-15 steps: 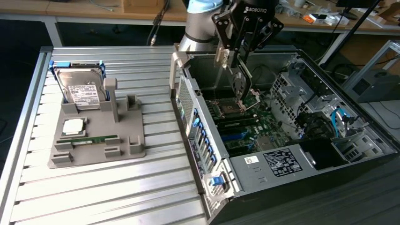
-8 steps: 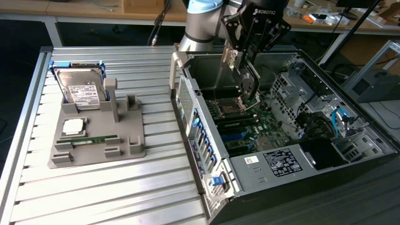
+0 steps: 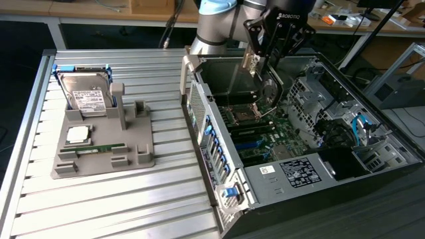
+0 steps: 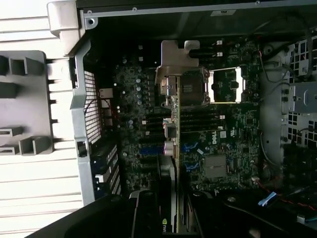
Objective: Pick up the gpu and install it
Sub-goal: 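Pick up the gpu and move the gpu toward the slot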
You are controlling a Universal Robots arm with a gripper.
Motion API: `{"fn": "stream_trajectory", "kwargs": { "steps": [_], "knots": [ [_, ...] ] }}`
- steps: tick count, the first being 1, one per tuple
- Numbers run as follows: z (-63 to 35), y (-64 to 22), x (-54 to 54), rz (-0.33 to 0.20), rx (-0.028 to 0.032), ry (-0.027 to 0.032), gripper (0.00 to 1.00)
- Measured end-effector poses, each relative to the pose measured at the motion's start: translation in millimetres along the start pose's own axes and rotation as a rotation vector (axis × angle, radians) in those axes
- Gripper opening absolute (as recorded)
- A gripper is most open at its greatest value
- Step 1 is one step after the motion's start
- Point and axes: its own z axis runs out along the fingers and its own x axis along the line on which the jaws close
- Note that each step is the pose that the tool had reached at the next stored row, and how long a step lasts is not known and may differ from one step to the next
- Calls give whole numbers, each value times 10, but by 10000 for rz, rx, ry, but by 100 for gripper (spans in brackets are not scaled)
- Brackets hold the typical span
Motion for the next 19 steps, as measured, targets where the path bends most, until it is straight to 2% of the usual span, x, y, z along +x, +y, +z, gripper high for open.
{"fn": "stream_trajectory", "kwargs": {
  "steps": [12,19],
  "knots": [
    [101,33,-348,-2,47,16,27],
    [184,48,-497,-103,49,26,27]
  ]
}}
